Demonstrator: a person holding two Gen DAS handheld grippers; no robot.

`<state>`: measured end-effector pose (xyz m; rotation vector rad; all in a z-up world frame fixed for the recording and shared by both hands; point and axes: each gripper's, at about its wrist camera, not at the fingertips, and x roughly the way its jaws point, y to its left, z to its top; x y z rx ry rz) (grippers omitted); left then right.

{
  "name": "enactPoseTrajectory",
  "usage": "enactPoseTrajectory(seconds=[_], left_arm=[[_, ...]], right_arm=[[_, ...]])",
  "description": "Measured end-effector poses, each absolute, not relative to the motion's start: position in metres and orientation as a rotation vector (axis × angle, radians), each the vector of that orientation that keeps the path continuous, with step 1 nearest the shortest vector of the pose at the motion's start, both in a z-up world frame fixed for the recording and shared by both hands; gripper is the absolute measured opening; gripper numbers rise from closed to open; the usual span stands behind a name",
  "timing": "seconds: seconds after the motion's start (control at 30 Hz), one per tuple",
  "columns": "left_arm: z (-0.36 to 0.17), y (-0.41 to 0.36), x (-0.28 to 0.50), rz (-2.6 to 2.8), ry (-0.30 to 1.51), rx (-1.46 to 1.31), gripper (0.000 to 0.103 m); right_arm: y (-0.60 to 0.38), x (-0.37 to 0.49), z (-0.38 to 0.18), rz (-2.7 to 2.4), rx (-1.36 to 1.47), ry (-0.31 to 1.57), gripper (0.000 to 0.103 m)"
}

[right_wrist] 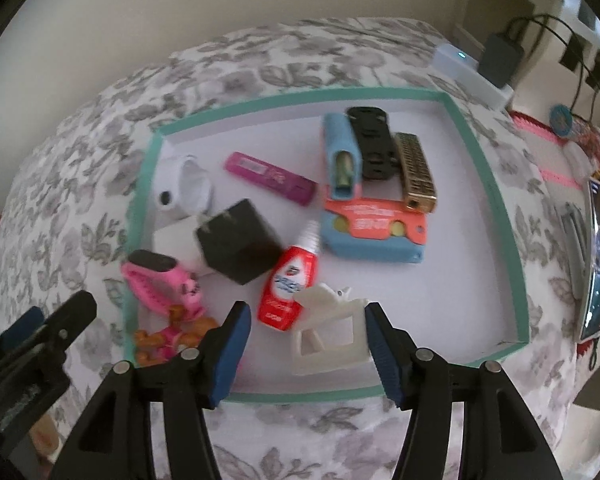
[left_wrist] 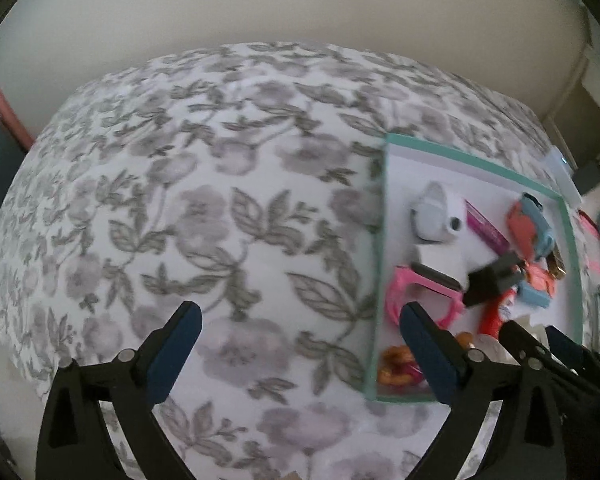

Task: Organize rigid objects
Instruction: 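Open both grippers to release the figure and clip in the tray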

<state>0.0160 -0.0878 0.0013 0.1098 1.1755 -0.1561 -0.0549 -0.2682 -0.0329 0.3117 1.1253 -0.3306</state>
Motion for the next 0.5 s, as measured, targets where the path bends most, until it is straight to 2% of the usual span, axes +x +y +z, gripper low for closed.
enactPoseTrajectory(seconds=[0.07,0.13,0.37,0.43,0.5], left_arm=[[0.002,-0.079,0.019,-0.145,1.171,0.088,0.099],[0.004,-0.074,0.019,-0.14,1.159,0.079,0.1],[0.003,-0.072,0.016,-0.145,1.158,0.08,0.1],[0.003,-0.071,0.015,-0.156,1.162,0.076,0.1],[0.003,-0.07,0.015,-0.169,1.168,0.076,0.1]], right_arm=[[-0.262,-0.053,-0.032,-0.317,0.292,1.122,0.067],[-0.257,-0.051,-0.032,-0.305,0.278,1.122,0.078],[-0.254,-0.053,-0.03,-0.297,0.282,1.1,0.093],[-0.254,-0.053,-0.029,-0.299,0.285,1.095,0.102],[-0.254,-0.053,-0.028,-0.3,0.283,1.09,0.103]])
